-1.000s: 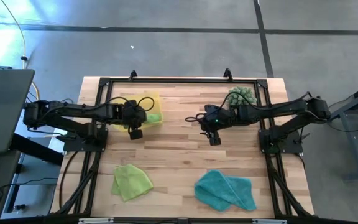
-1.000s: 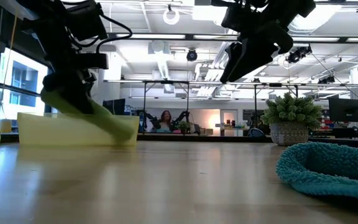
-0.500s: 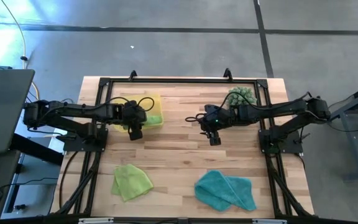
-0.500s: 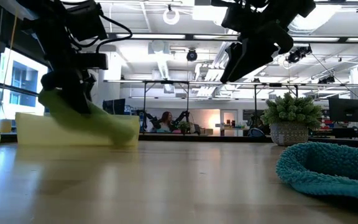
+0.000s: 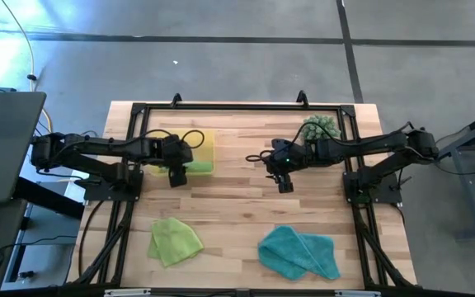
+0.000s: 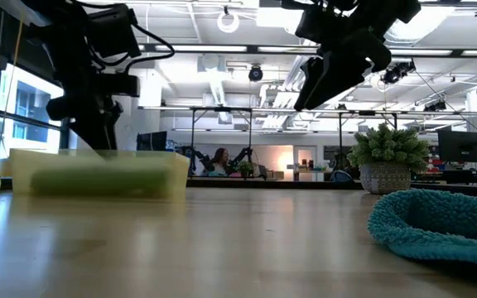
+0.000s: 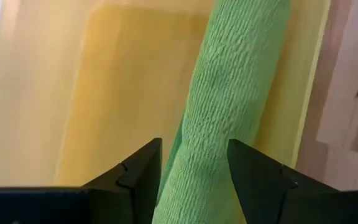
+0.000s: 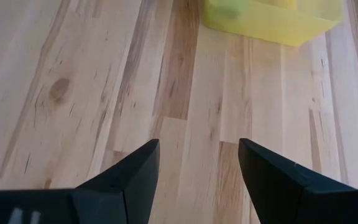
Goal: Roll microfiber towels into tight, uniform cylinder then place into a basket
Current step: Fold the blue microfiber towel
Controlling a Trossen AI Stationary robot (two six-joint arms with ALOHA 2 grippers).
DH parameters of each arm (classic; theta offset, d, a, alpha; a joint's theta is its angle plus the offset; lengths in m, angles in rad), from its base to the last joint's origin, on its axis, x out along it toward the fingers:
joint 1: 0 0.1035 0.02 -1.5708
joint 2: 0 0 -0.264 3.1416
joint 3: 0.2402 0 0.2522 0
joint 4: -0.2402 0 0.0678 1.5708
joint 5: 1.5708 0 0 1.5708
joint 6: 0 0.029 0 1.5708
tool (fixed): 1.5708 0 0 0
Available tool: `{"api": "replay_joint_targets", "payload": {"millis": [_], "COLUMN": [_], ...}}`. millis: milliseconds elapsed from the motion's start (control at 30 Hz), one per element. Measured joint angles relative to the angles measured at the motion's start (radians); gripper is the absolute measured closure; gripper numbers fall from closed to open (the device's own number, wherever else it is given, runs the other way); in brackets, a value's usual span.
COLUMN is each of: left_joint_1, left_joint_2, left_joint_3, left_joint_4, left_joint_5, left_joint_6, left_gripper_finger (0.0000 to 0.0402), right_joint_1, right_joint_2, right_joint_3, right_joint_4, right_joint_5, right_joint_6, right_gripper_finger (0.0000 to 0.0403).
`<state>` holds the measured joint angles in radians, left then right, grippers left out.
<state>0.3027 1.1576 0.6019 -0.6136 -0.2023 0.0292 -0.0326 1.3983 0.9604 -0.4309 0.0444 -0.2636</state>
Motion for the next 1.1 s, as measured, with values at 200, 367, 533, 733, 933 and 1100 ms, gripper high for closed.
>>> {"api": "replay_joint_targets", "payload": {"millis": [200, 367, 533, 733, 933, 1100], "left_joint_1": [-0.018, -0.062, -0.130, -0.243, -0.324, -0.364], "left_joint_2": [0.000, 0.000, 0.011, 0.073, 0.190, 0.280], "left_joint_3": [0.070, 0.135, 0.129, 0.125, 0.126, 0.125], "left_joint_4": [0.014, 0.146, 0.440, 0.664, 0.937, 1.085], "left_joint_5": [-0.002, 0.021, 0.071, 0.066, 0.062, 0.062], "left_joint_6": [0.000, -0.084, -0.219, -0.254, -0.254, -0.254], "left_gripper_finger": [0.0229, 0.0229, 0.0229, 0.0229, 0.0229, 0.0229], "right_joint_1": [0.008, 0.041, 0.106, 0.263, 0.422, 0.550], "right_joint_2": [-0.045, -0.130, -0.171, -0.167, -0.167, -0.167], "right_joint_3": [0.004, 0.027, -0.029, -0.165, -0.320, -0.425], "right_joint_4": [-0.042, -0.183, -0.192, -0.178, 0.030, 0.283], "right_joint_5": [0.000, -0.044, -0.236, -0.266, -0.280, -0.223], "right_joint_6": [0.015, 0.171, 0.456, 0.799, 1.254, 1.522], "right_gripper_finger": [0.0192, 0.0192, 0.0192, 0.0192, 0.0192, 0.0192]}}
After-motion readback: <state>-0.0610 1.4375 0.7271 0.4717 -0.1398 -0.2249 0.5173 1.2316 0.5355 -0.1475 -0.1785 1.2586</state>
